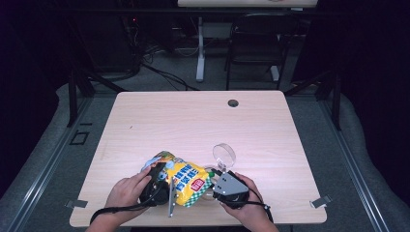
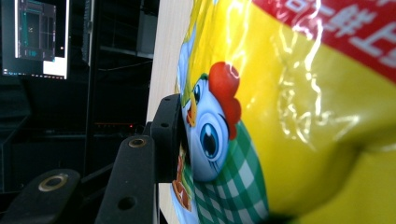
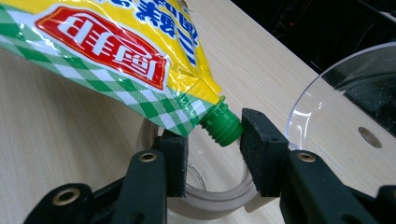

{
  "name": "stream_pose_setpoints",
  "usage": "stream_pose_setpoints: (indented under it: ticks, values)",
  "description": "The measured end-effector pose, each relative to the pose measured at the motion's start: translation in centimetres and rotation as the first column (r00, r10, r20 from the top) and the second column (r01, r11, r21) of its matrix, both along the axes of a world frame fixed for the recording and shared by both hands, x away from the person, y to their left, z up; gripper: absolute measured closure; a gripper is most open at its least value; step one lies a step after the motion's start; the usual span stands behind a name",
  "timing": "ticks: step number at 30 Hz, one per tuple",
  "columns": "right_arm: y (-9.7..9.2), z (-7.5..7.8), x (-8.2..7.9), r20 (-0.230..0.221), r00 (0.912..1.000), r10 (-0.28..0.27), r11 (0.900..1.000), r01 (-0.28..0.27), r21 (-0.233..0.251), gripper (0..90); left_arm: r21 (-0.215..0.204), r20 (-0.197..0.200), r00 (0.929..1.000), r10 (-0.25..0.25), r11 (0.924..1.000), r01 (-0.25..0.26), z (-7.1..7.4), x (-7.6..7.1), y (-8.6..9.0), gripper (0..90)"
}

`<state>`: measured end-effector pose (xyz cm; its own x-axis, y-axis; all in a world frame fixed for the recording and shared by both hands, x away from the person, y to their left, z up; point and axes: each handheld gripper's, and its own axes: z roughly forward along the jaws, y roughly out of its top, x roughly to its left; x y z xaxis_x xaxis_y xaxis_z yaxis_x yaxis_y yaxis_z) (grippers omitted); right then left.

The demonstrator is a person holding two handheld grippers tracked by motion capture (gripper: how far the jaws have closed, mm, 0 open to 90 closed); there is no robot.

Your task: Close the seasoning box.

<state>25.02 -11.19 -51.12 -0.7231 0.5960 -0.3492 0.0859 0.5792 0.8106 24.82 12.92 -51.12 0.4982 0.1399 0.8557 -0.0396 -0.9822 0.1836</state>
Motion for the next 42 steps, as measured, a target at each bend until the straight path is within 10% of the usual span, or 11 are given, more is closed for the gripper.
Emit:
stream_pose_setpoints:
  ticks: [27,42]
  values:
    - [0.09,-0.15,0.24,-0.049,0.9988,0.009,0.9999,-0.009,0.009,66.8,0.028,0.003,1.0000,-0.005,0.9996,0.004,0.18,-0.05,0.10,59.9]
    - [0.25,-0.25,0.11,0.005,1.0000,0.006,0.9998,-0.006,-0.018,65.4,0.045,-0.003,1.0000,-0.005,0.9990,0.006,0.40,0.10,-0.01,60.0]
